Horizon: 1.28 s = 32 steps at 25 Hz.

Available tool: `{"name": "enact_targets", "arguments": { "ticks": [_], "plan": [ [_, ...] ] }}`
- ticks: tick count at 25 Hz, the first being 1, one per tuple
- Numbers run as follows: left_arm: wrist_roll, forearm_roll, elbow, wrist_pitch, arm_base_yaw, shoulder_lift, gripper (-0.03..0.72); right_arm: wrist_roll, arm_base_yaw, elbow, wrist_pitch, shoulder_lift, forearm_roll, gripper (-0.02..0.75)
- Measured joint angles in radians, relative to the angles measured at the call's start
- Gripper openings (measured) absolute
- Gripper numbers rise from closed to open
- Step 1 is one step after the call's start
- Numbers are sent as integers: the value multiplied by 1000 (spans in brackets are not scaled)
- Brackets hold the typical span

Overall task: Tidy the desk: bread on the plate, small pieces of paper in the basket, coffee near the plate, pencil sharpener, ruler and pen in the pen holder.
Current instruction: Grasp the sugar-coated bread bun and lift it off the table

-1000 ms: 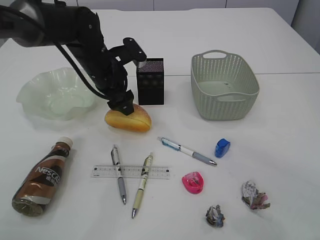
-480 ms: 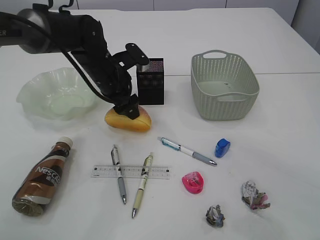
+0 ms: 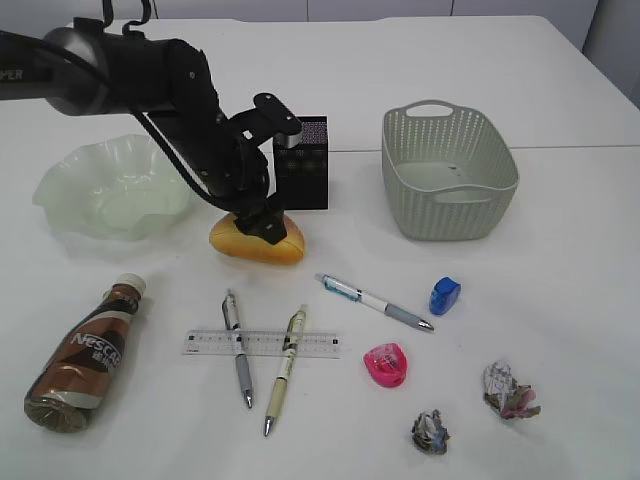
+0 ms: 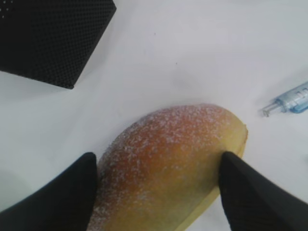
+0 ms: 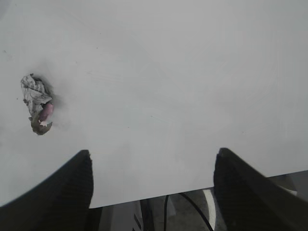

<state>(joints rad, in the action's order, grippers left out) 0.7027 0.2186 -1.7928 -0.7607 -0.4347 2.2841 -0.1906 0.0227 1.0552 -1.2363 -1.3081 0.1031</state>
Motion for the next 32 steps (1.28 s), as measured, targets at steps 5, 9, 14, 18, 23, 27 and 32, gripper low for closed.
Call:
{"name": "enact_targets", "arguments": {
  "ticks": [5,9,14,18,23,27,32],
  "plan": [
    [0,9,-14,-2,0,21,569,0,0,0,0,0,2,569],
    [0,10,-23,-33,0,28,566,0,0,0,0,0,2,569],
    [2,-13,-29,-87,0,28,559,0,0,0,0,0,4,569],
    [7,-52,-29,-118,0,28,559,0,0,0,0,0,4,569],
    [9,-100,-29,-144,0,28,557,0,0,0,0,0,4,569],
    [9,-108,-29,-145,0,29,554,0,0,0,0,0,5,569],
    [9,-111,-35,-145,0,34,481,0,0,0,0,0,10,569]
  ]
}}
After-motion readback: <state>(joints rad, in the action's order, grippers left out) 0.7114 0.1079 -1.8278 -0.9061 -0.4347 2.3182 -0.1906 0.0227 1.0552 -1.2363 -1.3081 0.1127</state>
